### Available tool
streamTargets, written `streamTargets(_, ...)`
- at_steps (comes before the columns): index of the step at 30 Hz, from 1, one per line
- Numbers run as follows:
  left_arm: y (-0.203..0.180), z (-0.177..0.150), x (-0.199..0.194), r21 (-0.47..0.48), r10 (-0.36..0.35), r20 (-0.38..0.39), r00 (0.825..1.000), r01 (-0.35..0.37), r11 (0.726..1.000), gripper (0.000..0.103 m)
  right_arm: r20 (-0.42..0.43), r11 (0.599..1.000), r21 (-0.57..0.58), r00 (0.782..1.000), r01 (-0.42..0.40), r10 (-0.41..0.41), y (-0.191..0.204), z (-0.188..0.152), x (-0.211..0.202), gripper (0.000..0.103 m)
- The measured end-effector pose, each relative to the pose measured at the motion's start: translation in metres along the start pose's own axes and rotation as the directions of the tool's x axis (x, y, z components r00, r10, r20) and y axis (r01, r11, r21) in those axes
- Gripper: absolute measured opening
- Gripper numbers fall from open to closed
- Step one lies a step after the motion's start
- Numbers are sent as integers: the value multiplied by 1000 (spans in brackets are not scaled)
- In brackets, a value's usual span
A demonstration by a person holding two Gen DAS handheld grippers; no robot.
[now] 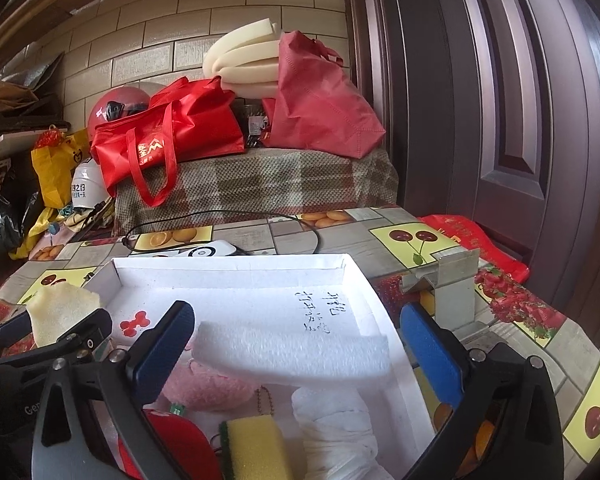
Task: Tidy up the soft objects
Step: 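Carry the foam disc and foam sheet into the box and release both, then grasp the beige rope knot with the left gripper while the right grasps the purple-blue rope knot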
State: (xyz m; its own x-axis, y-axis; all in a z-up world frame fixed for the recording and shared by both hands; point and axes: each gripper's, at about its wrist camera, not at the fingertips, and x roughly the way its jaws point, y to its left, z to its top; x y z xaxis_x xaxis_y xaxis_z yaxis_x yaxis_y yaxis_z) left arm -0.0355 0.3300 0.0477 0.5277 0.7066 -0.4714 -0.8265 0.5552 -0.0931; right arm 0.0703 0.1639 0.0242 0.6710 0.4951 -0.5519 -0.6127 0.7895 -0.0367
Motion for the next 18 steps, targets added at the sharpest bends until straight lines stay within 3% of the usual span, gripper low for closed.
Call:
streamTargets(11,2,-2,-17,-4,23,82,996,-23,1000,103,80,1000,-12,997,8,-7,2,-1,-14,103)
streamTargets(18,7,-9,-33,-6,-4,94,996,5,1000,103,85,1000,-12,996,-17,18,2,-8,-33,103)
